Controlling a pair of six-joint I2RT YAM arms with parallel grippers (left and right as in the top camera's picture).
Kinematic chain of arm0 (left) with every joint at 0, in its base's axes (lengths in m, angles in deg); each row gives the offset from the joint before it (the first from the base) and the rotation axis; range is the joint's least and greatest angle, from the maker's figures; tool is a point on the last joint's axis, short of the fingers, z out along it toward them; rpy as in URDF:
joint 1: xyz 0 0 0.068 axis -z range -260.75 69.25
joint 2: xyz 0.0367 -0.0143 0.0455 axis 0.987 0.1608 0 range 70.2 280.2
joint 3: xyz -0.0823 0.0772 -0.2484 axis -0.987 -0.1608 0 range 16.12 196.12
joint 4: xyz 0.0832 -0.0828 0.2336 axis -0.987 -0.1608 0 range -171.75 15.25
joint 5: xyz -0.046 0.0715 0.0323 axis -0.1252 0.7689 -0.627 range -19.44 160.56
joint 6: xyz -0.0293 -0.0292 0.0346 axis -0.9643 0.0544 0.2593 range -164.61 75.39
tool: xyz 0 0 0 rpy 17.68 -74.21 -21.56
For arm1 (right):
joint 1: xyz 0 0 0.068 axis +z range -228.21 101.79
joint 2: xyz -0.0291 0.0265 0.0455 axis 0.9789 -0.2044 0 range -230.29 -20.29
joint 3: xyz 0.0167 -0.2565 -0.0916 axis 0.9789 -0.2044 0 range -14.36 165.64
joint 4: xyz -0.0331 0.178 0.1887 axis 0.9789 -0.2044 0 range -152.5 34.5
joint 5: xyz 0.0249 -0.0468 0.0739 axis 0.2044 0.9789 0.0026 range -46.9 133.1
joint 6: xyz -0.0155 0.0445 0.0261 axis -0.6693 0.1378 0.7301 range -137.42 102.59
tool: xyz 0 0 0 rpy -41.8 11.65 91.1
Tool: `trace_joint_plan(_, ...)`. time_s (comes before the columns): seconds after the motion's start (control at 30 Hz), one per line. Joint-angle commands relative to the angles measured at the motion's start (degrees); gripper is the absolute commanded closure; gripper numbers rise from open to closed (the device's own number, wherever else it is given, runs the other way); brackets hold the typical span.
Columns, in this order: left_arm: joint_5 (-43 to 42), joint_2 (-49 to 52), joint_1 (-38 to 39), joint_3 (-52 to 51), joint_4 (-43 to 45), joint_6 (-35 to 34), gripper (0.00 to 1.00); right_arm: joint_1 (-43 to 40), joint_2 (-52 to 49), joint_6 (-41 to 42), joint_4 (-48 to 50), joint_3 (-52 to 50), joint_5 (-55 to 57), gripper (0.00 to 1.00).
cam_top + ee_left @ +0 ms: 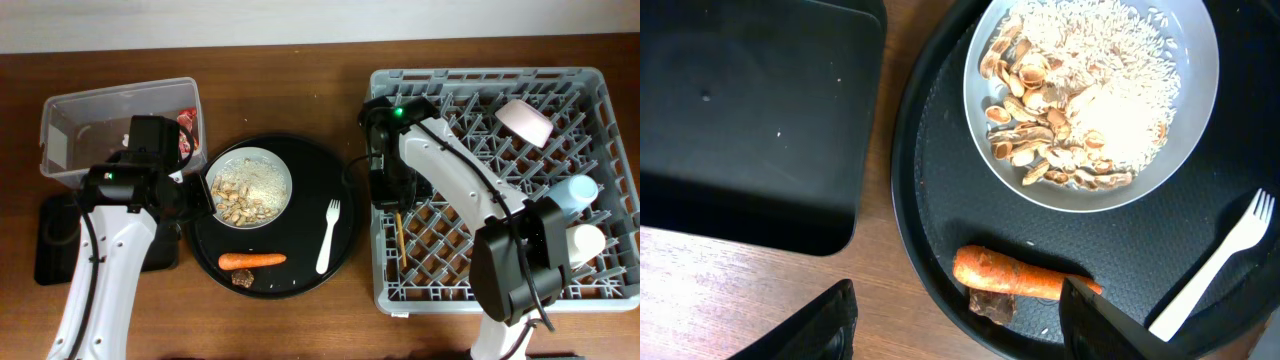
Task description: Sort waste into correct bins and load items into the dishwasher rack
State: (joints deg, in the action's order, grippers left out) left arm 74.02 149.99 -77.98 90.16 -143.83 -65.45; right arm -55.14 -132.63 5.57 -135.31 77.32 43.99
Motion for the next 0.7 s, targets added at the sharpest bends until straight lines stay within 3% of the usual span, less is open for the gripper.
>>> trace_joint_plan(0.0,0.5,0.2,-0.2,0.0,0.0,-0.7,0.36,-0.2,1.4,0.5,-0.3,-0.7,0.8,0.72)
trace_joint_plan(0.07,0.5,0.2,-0.2,0.0,0.0,-0.7,0.36,-0.2,5.1,1.3,-0.3,0.0,0.9,0.43)
trace_joint_plan(0.1,0.5,0.2,-0.2,0.0,0.0,-0.7,0.36,-0.2,7.4,1.3,-0.1,0.9,0.9,0.35)
trace_joint_plan(0.17,0.5,0.2,-0.2,0.0,0.0,-0.7,0.36,0.6,11.5,0.8,2.9,1.4,-4.6,0.33)
trace_joint_plan(0.27,0.5,0.2,-0.2,0.0,0.0,-0.7,0.36,9.7,8.9,3.3,10.8,1.3,-9.3,0.25)
trace_joint_plan(0.4,0.5,0.2,-0.2,0.0,0.0,-0.7,0.36,11.9,-4.0,10.6,18.1,1.3,-9.1,0.23)
trace_joint_plan(0.57,0.5,0.2,-0.2,0.0,0.0,-0.7,0.36,11.9,-11.5,16.0,21.2,1.3,-2.5,0.25)
trace_joint_plan(0.67,0.5,0.2,-0.2,0.0,0.0,-0.7,0.36,11.9,-11.9,16.6,22.7,1.1,-2.1,0.34)
